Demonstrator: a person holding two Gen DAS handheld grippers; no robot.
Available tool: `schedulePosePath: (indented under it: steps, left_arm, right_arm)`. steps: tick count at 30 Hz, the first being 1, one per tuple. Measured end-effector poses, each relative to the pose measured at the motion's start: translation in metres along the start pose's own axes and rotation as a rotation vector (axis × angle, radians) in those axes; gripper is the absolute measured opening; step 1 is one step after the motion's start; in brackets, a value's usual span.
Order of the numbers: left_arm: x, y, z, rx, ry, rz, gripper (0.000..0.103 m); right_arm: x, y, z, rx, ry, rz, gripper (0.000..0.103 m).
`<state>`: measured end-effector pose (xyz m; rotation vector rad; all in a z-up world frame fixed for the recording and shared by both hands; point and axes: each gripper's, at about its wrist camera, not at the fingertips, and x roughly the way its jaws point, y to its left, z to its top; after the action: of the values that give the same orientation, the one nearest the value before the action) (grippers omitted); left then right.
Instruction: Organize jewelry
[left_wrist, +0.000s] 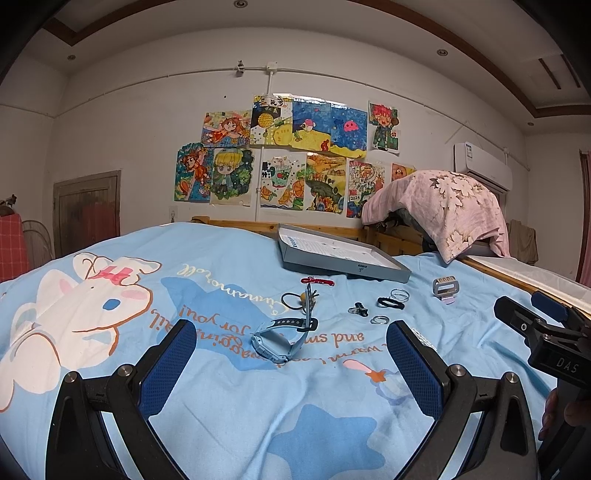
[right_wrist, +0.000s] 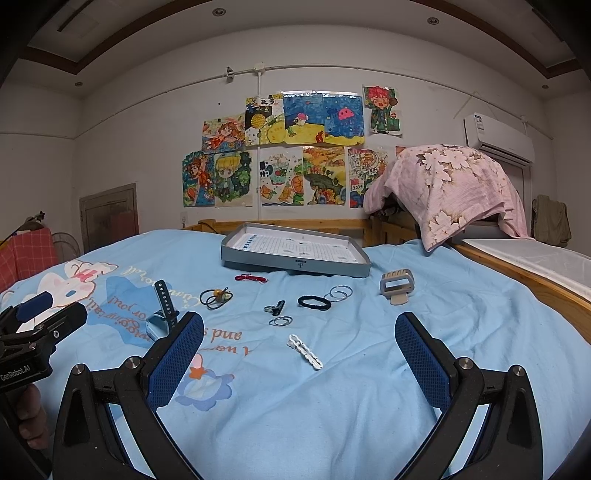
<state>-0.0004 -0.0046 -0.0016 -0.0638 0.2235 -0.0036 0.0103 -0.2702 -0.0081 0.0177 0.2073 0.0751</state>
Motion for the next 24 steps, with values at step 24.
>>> schedulePosePath:
  steps: [24]
  left_arm:
    - [0.0003,0.0,-0.0006,-0.003,0.001,0.002,0.103]
  right_arm:
    - [-0.0003,-0.0018,-0.0001,0.006,0.003,-0.001,0.102]
